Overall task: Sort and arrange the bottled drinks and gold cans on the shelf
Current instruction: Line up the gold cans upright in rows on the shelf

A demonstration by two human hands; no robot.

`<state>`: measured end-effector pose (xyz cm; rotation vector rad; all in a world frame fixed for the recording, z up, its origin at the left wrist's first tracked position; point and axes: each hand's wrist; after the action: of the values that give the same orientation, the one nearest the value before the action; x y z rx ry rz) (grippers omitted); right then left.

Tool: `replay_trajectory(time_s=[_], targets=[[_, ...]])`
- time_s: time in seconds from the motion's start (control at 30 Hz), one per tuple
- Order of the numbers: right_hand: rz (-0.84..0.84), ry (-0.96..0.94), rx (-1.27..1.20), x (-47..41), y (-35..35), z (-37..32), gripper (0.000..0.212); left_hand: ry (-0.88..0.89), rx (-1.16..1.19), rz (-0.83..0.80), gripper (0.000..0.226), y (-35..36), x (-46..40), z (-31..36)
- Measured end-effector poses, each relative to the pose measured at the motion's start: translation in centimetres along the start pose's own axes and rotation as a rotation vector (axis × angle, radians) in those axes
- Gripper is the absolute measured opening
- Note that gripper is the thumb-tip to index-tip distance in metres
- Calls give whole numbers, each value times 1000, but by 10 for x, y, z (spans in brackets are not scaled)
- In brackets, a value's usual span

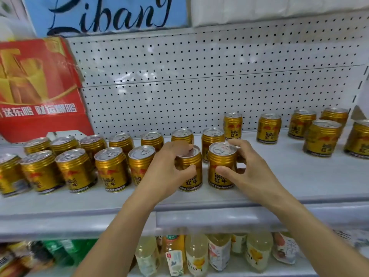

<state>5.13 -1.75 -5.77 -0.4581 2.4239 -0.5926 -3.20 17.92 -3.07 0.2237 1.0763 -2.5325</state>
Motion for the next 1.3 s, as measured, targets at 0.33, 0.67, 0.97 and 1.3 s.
replay_trajectory(time_s=[0.33,0.67,0.97,1.3], targets=[[-11,19,-12,-19,6,-4,69,78,-263,-28,55,-7,-7,4],[-81,47,67,-15,-5,-9,70,139,-572,-206,57,-37,-20,25],[-110,-1,92,-11,-7,-11,70,153,-612,-259,57,-46,-26,27],[-129,2,55,-11,-4,-5,71,142,-566,-284,56,-52,-28,19]])
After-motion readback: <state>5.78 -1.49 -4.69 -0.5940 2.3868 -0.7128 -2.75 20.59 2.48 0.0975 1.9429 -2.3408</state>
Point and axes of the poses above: each hand's wrist, its own x-axis away from the middle knuckle, its own y-axis out of the palm, z = x × y, and after that the axes turned 7 degrees about -y, right-handed
